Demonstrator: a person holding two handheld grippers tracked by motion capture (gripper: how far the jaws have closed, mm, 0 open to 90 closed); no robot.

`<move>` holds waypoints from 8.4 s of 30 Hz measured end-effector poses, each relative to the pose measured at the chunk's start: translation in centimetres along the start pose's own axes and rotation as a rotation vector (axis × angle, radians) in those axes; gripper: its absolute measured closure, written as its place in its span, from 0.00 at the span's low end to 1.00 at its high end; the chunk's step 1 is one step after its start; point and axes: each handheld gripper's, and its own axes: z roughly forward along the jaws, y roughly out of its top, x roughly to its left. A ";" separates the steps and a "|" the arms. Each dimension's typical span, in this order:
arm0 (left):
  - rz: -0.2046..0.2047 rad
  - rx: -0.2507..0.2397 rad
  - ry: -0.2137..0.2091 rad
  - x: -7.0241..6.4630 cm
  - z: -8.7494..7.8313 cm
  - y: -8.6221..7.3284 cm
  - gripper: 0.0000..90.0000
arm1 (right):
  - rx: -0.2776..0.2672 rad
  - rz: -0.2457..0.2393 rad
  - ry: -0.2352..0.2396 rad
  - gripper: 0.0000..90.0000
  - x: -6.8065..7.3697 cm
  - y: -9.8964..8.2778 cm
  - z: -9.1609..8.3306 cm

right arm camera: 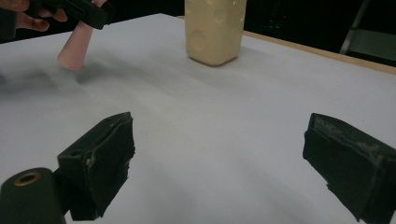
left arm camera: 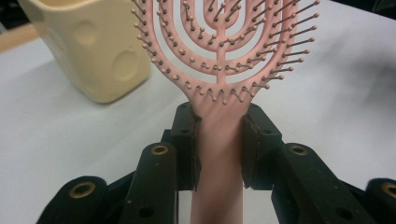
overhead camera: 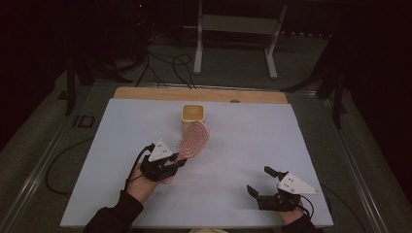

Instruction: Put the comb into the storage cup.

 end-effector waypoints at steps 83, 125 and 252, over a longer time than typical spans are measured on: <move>-0.072 -0.151 0.062 -0.4 -0.2 -2.7 0.79 | -0.019 0.013 0.141 0.08 2.7 18.4 6.1; -0.057 -0.166 0.058 -0.6 0.1 -2.7 0.79 | 0.103 0.302 0.249 0.34 4.9 16.9 15.4; -0.032 -0.071 -0.037 3.8 -7.2 -9.2 0.00 | -0.111 0.132 0.137 0.72 -2.4 28.2 13.0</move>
